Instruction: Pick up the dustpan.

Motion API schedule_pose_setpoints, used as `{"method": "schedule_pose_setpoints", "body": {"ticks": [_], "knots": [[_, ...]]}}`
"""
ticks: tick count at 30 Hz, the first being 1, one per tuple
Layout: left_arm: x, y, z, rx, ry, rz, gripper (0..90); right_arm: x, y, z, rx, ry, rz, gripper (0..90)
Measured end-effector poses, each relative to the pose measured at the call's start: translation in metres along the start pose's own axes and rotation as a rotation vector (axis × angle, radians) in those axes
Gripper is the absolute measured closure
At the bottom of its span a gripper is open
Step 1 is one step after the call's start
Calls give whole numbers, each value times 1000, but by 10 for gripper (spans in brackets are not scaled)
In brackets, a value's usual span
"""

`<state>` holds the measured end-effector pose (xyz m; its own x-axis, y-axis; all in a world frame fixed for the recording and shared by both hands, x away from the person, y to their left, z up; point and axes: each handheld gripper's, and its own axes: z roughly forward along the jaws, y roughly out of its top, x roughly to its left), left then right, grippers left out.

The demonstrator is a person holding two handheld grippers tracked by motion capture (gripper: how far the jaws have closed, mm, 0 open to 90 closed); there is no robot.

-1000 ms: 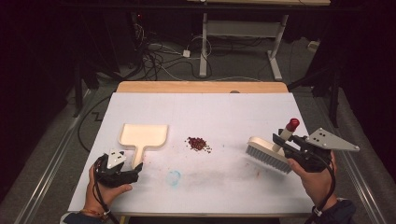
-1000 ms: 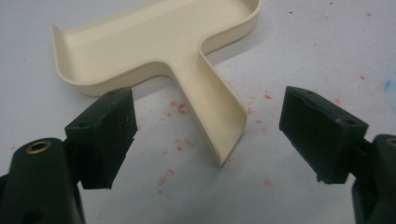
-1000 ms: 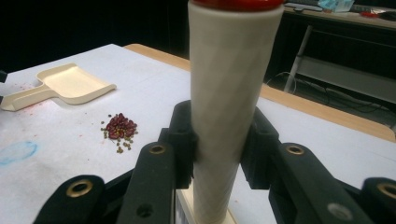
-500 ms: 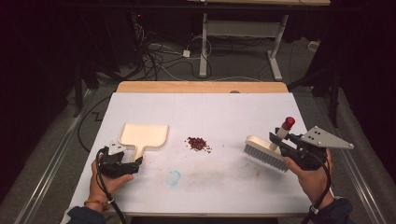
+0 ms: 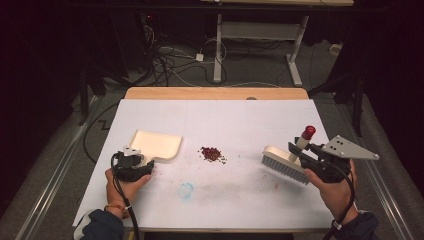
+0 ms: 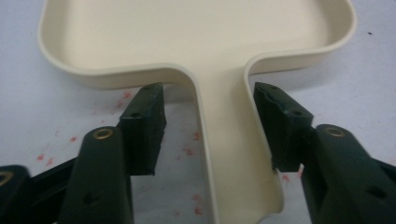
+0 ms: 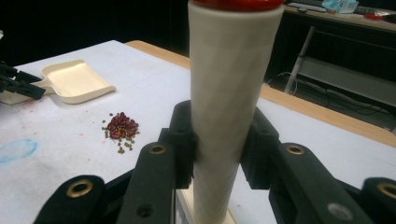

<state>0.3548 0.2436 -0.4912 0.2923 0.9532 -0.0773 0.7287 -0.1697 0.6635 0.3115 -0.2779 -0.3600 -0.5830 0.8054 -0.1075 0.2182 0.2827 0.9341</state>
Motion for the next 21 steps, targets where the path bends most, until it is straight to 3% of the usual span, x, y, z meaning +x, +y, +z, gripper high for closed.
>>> {"method": "schedule_pose_setpoints", "body": {"ticks": [3, 5, 6, 13, 21], "knots": [[2, 0, -1, 5, 10, 3, 563, 0, 0, 0, 0, -1, 0, 702], [0, 2, 0, 17, 16, 20, 573, -1, 0, 0, 1, -3, 1, 702], [-2, 3, 0, 24, 16, 46, 630, -2, 0, 0, 3, -6, 5, 702], [1, 6, 0, 39, 0, 53, 638, -6, -4, 1, 14, -23, 11, 702], [-2, 6, -9, 19, -1, 101, 640, -9, -1, 4, 4, -27, 22, 702]]}}
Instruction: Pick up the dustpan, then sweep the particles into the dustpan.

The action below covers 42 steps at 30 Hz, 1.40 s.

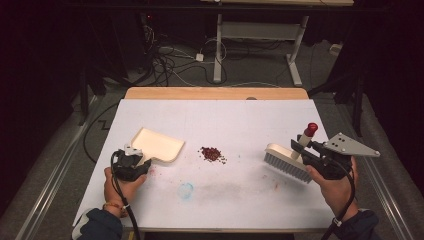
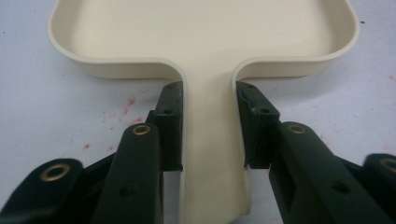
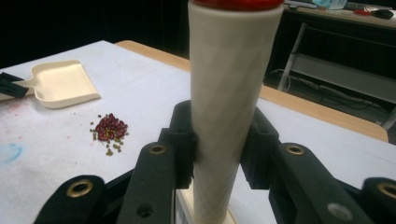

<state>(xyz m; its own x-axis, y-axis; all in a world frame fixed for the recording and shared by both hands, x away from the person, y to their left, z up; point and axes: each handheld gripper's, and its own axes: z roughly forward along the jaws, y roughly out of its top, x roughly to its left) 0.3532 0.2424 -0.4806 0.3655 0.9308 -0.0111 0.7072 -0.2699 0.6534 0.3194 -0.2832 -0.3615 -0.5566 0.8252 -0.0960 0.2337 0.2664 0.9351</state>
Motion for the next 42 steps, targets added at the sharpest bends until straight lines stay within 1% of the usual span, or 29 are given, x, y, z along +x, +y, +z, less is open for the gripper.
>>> {"method": "schedule_pose_setpoints", "body": {"ticks": [1, 2, 4, 5, 7, 13, 16, 18, 21, 23, 24, 25, 26, 27, 28, 29, 30, 31, 32, 33, 34, 35, 36, 37, 38, 39, 40, 41, 42], "knots": [[-1, 1, -2, -2, -1, 15, 640, 0, 1, 1, -2, 2, -2, 702], [-2, 2, -7, -18, -1, 33, 640, 1, 1, 2, 0, 2, -3, 702], [-3, 3, -12, -28, 15, 64, 641, 1, 3, 6, 0, 5, -2, 702], [-3, 3, -12, -28, 15, 64, 641, 1, 4, 7, -3, 6, -3, 702], [-2, 4, -20, -46, 16, 65, 641, 3, 7, 10, -13, 9, -5, 702], [1, 2, -28, -39, 19, 73, 641, 8, 9, 17, -15, 16, -11, 702], [0, 1, -33, -30, 1, 95, 641, 7, 8, 23, -11, 22, 1, 702], [-2, 1, -38, -29, -1, 116, 641, 8, 8, 28, -8, 18, -1, 702], [-3, 1, -40, -23, -7, 130, 641, 8, 10, 36, -16, 18, 7, 703], [-6, 0, -41, -7, -6, 150, 641, 8, 13, 42, -24, 12, 13, 702], [-9, -1, -42, 7, -25, 163, 641, 8, 15, 47, -31, 8, 18, 702], [-10, -2, -43, 11, -36, 166, 642, 8, 17, 51, -37, 4, 22, 702], [-10, -2, -43, 11, -36, 166, 641, 9, 19, 56, -43, 3, 22, 703], [-13, -2, -43, 16, -44, 176, 642, 10, 22, 61, -44, 3, 26, 702], [-15, -2, -44, 19, -56, 181, 642, 10, 22, 61, -44, 3, 26, 702], [-19, -3, -46, 20, -79, 192, 641, 13, 27, 73, -51, 1, 23, 702], [-19, -3, -46, 20, -79, 192, 641, 15, 31, 78, -51, -1, 25, 702], [-24, -3, -46, 38, -106, 214, 641, 17, 34, 84, -51, 0, 23, 702], [-24, -3, -46, 38, -106, 214, 641, 19, 37, 90, -54, -1, 22, 703], [-26, -4, -47, 41, -119, 224, 641, 22, 40, 96, -55, -2, 16, 702], [-29, -4, -47, 50, -130, 234, 641, 22, 40, 96, -55, -2, 16, 702], [-32, -4, -47, 58, -141, 246, 641, 28, 45, 109, -47, 0, 8, 703], [-37, -5, -47, 70, -162, 266, 641, 32, 47, 116, -42, 1, 5, 702], [-40, -5, -47, 77, -171, 276, 641, 35, 49, 123, -36, -1, -5, 703], [-40, -5, -47, 77, -171, 276, 641, 38, 50, 129, -32, -3, -12, 702], [-45, -5, -45, 89, -187, 296, 641, 41, 52, 135, -29, -3, -19, 702], [-45, -5, -45, 89, -187, 296, 641, 41, 52, 135, -29, -3, -19, 702], [-50, -5, -43, 104, -202, 307, 641, 47, 53, 146, -22, -5, -29, 702], [-50, -5, -43, 104, -202, 307, 641, 47, 53, 146, -22, -5, -29, 702]]}}
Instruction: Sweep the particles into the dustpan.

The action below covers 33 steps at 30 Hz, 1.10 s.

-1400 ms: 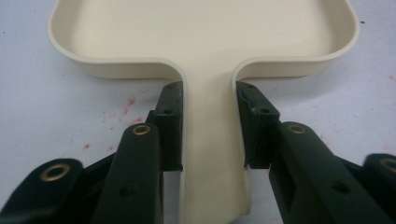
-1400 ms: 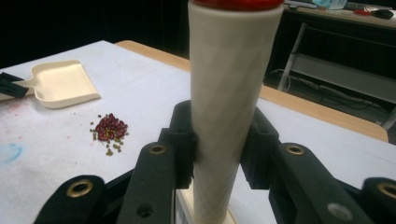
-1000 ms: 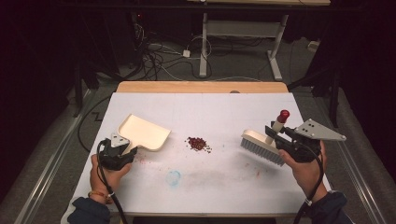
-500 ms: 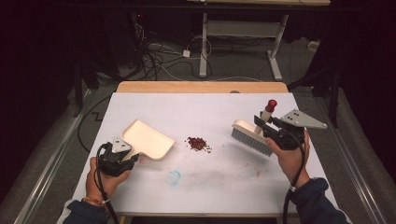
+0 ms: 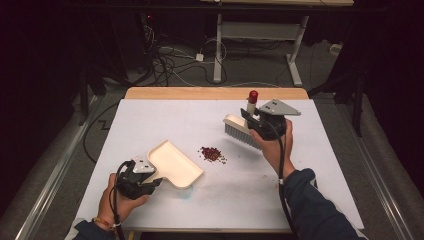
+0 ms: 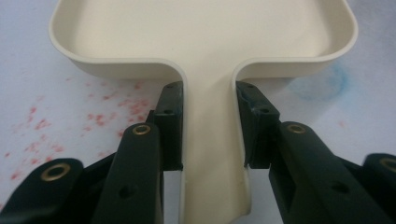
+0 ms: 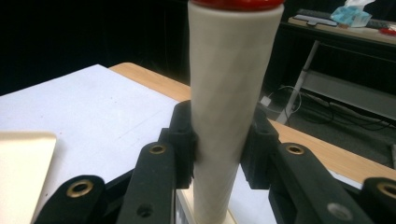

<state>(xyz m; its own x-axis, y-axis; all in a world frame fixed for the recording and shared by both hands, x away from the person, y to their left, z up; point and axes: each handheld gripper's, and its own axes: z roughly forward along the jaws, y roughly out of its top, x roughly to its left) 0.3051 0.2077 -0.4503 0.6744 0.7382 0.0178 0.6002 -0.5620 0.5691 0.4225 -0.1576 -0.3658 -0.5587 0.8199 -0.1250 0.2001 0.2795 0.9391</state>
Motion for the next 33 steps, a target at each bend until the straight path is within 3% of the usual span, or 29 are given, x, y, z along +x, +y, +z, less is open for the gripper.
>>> {"method": "schedule_pose_setpoints", "body": {"ticks": [2, 8, 11, 16, 26, 33], "knots": [[-4, 2, 4, 17, -11, 16, 641, 8, 1, 15, 12, -5, -12, 703], [-10, 6, 11, 36, -40, 16, 641, 19, -7, 36, 32, 5, 30, 703], [-14, 6, 16, 37, -66, 7, 641, 27, -6, 40, 27, -6, -3, 703], [-17, 6, 21, 42, -76, -9, 641, 40, -6, 42, 22, 17, 17, 702], [-20, 7, 27, 65, -69, -6, 640, 75, -14, 35, 7, 64, -33, 696], [-23, 9, 28, 60, -74, -9, 640, 81, -17, 29, 2, 84, -33, 695]]}}
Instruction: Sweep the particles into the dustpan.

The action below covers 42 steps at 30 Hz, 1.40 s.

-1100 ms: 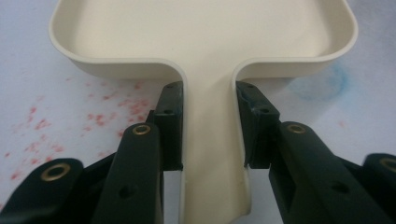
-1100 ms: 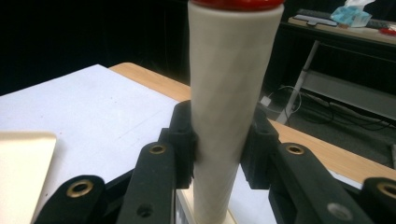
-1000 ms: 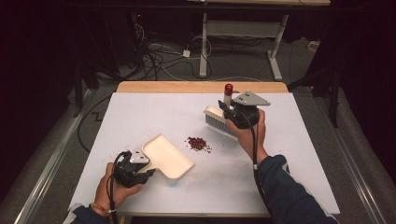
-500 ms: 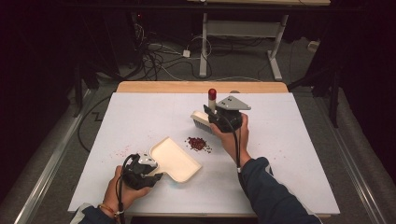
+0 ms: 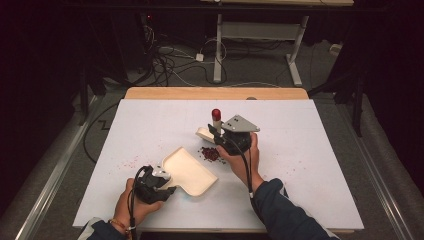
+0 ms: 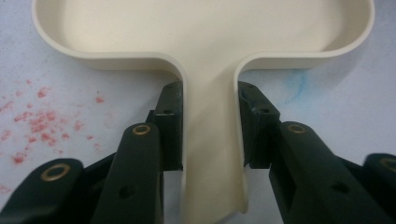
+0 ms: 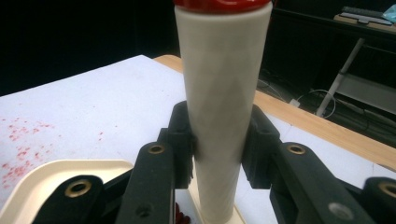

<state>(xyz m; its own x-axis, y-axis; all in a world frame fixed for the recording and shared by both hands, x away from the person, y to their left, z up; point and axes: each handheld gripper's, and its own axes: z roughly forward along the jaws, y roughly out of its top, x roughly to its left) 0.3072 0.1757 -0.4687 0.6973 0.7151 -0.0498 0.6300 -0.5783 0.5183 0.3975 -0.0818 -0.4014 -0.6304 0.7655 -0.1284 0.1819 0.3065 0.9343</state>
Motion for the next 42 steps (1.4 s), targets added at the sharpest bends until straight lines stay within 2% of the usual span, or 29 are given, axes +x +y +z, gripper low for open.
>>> {"method": "schedule_pose_setpoints", "body": {"ticks": [4, 8, 17, 26, 33, 42], "knots": [[0, 0, 1, -1, -4, 4, 640, -1, -2, -4, -6, 11, 10, 695], [0, 1, 1, 2, 0, 9, 639, 0, -4, -9, -5, 33, -16, 695], [1, 0, 0, -3, -2, 9, 639, -4, -5, -13, -11, 58, 10, 696], [0, 1, 0, 0, 1, 8, 639, -4, -6, -16, -16, 75, 9, 697], [-2, 2, 0, 2, 9, -6, 639, -7, -6, -17, -16, 87, 10, 698], [-1, 2, 1, 2, -4, -22, 639, -1, -7, -18, -31, 93, 16, 697]]}}
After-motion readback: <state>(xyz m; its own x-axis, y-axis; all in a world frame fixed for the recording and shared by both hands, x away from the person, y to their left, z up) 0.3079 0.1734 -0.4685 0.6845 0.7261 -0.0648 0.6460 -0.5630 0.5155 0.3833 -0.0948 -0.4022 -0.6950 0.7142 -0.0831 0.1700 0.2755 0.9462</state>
